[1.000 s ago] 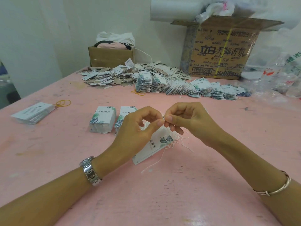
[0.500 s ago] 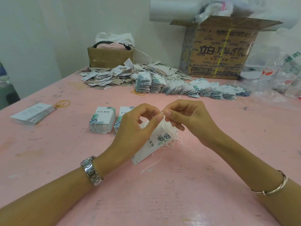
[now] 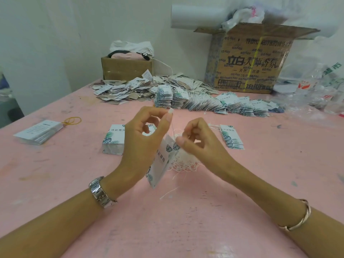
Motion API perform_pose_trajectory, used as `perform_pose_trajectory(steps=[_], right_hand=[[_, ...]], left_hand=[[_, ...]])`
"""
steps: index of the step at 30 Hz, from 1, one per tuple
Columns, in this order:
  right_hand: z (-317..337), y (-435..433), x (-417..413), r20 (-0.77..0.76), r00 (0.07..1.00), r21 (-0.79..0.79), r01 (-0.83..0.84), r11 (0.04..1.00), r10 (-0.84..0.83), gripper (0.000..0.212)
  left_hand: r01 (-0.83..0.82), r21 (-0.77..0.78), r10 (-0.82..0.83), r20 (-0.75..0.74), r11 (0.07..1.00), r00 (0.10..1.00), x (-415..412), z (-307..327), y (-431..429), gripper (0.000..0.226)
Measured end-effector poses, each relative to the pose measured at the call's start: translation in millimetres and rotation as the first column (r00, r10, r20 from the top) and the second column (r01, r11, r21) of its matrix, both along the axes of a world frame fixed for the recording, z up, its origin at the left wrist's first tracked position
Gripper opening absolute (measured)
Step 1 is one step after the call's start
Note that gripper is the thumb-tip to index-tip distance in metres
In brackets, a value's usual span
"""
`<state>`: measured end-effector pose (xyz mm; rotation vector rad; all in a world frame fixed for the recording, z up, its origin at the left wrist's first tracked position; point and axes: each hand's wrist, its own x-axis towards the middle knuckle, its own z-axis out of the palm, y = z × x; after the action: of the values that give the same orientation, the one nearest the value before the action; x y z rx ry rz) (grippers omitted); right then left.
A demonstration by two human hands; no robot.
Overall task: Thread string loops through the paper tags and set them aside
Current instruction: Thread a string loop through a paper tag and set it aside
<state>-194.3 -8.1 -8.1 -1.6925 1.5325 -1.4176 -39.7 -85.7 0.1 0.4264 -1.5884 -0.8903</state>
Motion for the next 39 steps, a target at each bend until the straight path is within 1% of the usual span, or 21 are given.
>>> perform_pose_trajectory(steps=[3,8,11,15,18,20,22,25,27,29,34,39], right_hand=[[-9.3,-1.2,12.2,-0.112,0.992,0.017,-0.052,0.998,0.054,0.042],[-12.8,-3.1,19.2,-0.111,0.991,0.018,-0.070,0.997,0.071,0.026],[-11.7,-3.9,16.5,-0.021,0.997,0.024,-0.075,0.997,0.076,0.016],[-9.8,-3.2,17.6,0.106,0.991,-0.009,-0.086,0.996,0.086,0.017],[-10.2,-4.6,15.4,0.200,0.976,-0.054,-0.075,0.996,0.084,0.009],[-9.8,-5.1,12.0,0.237,0.968,-0.074,-0.071,0.995,0.087,0.020],[-6.8,-4.6,9.0,0.227,0.970,-0.096,-0.071,0.993,0.091,0.028],[-1.9,-4.5,3.2,0.192,0.977,-0.143,-0.067,0.987,0.094,0.017],[0.4,-4.7,-1.5,0.153,0.985,-0.157,-0.055,0.986,0.079,0.012],[2.2,-4.6,-4.1,0.121,0.989,-0.144,-0.066,0.987,0.084,0.011],[0.9,-4.0,-7.4,0.110,0.988,-0.099,-0.099,0.990,0.110,0.014],[-2.1,-4.0,-9.0,0.106,0.978,-0.071,-0.175,0.982,0.181,0.024]], left_hand=[[0.014,0.008,-0.013,-0.074,1.000,0.997,0.7,3.6,0.9,0.006],[0.109,0.019,-0.105,-0.155,0.994,0.982,1.3,8.8,5.3,0.003],[0.141,0.025,-0.134,-0.180,0.990,0.974,1.8,11.6,6.2,0.005],[0.107,0.056,-0.091,-0.227,0.993,0.970,4.6,15.6,4.3,0.008],[0.090,0.124,-0.050,-0.295,0.988,0.954,6.3,17.7,-0.2,0.010],[0.069,0.201,0.001,-0.327,0.977,0.945,6.6,17.9,-3.5,0.011],[0.072,0.302,0.040,-0.348,0.951,0.937,6.4,15.9,-6.4,0.013],[0.124,0.446,0.061,-0.378,0.887,0.924,4.6,10.5,-10.0,0.012],[0.145,0.495,0.068,-0.387,0.857,0.920,3.1,7.9,-11.6,0.010],[0.157,0.508,0.066,-0.393,0.847,0.917,2.4,6.8,-12.5,0.009],[0.149,0.500,0.061,-0.381,0.853,0.923,1.6,5.6,-13.6,0.009],[0.134,0.522,0.089,-0.380,0.843,0.921,2.6,6.1,-16.6,0.008]])
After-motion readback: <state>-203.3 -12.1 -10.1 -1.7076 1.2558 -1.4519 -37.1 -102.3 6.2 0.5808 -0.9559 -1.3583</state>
